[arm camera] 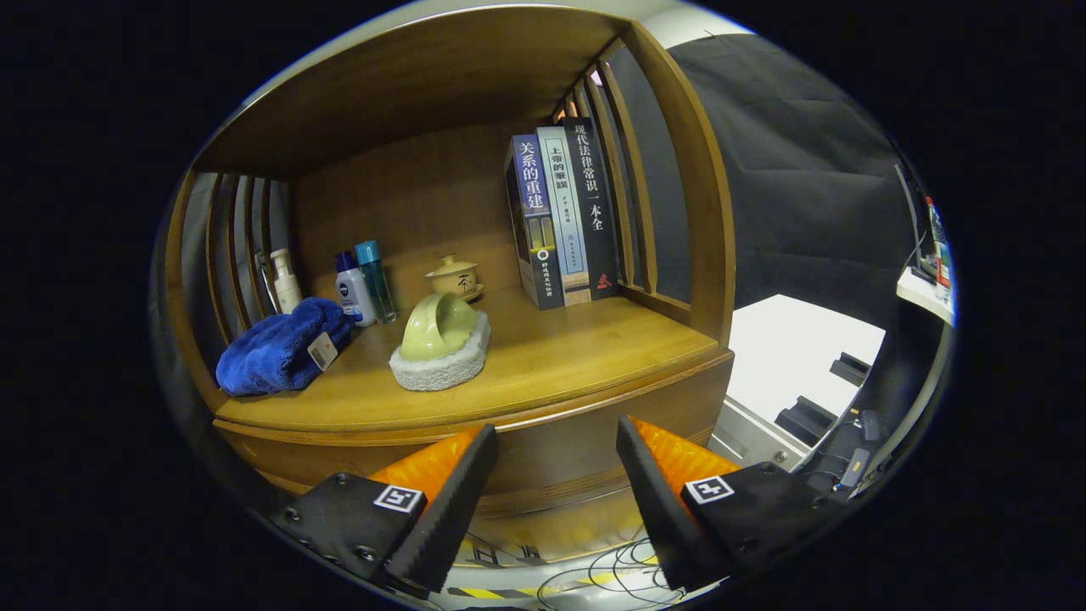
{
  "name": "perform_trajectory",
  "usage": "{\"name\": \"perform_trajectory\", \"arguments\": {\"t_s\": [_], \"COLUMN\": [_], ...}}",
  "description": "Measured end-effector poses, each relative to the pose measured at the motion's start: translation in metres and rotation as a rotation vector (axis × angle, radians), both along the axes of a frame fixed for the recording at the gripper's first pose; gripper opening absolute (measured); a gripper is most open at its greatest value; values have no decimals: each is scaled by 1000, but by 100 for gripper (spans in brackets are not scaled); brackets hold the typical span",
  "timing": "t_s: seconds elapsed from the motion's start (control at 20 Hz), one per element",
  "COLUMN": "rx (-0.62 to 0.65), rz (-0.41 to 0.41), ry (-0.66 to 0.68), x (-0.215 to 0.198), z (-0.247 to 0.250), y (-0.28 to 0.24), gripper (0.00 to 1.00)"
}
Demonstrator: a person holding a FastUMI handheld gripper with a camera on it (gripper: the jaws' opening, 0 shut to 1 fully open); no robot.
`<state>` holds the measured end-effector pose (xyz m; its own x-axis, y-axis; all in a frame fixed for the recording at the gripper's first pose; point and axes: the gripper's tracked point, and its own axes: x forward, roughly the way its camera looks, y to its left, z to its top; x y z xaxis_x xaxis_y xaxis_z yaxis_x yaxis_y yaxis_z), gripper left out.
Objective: Pull open the drawer, take out the items inside it, and place them on the countertop above the cabinet.
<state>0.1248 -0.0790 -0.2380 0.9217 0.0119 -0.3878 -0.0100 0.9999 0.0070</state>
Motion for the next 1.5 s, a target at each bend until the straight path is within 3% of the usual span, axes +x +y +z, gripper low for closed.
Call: {"name": "perform_trajectory", "arguments": {"t_s": [0.3, 0.6, 0.9, 1.5], "rx": [56, 10, -55, -14], "rz": [-22, -92, -25, 24], "ry": [11, -98, -165, -311], "x": [-2, -28, -47, -85], "z": [2, 72, 143, 232], "y": [-9, -19, 19, 66], "gripper": [97, 97, 97, 98]}}
